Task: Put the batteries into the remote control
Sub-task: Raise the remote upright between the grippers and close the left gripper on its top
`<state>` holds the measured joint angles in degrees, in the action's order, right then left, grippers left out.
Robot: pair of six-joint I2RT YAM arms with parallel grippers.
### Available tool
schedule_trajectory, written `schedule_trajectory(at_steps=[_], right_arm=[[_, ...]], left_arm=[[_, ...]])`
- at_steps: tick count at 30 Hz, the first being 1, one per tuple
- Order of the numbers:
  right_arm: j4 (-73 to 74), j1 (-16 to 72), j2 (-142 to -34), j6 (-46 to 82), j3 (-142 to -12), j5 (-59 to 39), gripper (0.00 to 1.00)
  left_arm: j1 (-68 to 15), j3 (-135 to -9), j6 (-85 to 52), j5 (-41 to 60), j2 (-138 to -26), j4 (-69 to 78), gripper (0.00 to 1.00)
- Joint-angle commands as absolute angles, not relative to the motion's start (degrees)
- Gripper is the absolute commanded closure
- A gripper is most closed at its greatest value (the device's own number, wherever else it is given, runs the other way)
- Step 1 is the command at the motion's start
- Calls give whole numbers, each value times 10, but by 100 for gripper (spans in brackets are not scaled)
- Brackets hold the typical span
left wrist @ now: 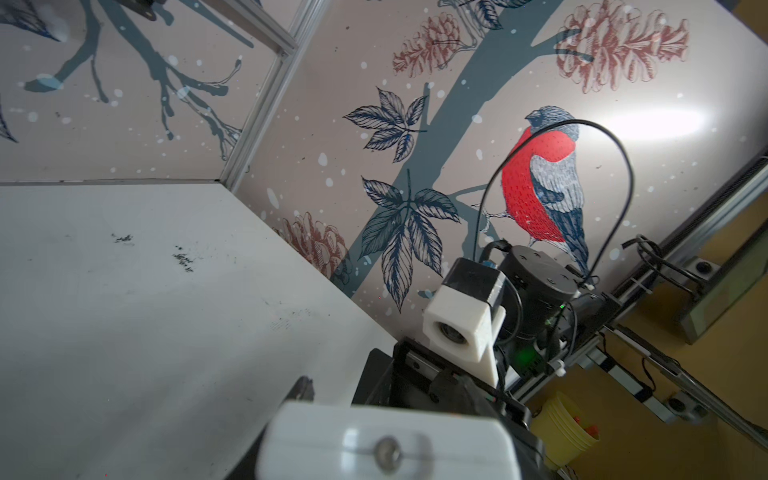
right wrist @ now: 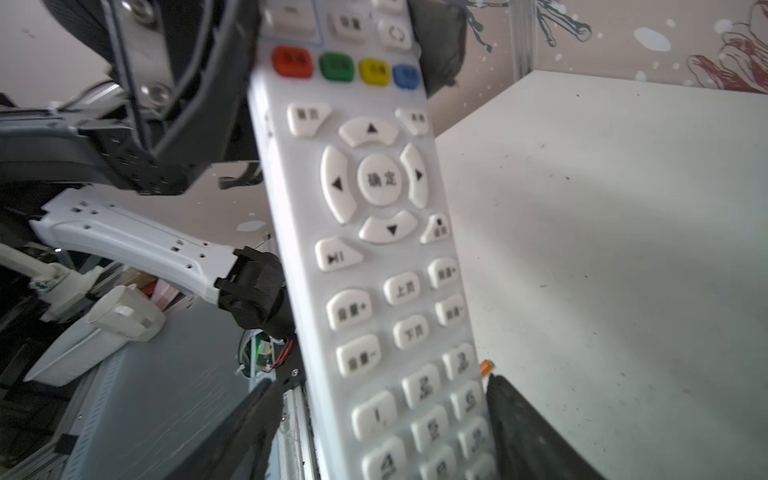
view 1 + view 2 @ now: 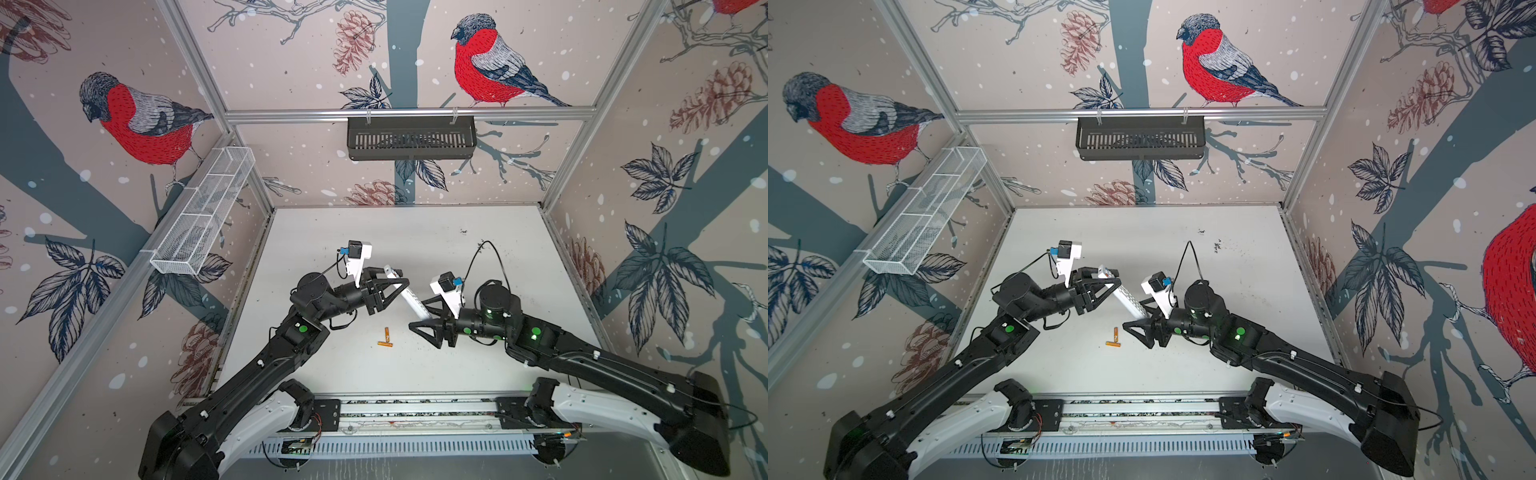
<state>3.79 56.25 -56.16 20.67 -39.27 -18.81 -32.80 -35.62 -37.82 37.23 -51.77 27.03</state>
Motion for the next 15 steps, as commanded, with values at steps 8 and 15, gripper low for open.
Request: schedule_trajectory(at_steps=[8,15], right_arm=[[-30,595,-628,184,-448,-16,52],[-27,599,-640,177,-451,-45,64]], left_arm=[[-328,-390,-308,257,-523,132,92],[-328,-388,-313,267,-530,145,92]])
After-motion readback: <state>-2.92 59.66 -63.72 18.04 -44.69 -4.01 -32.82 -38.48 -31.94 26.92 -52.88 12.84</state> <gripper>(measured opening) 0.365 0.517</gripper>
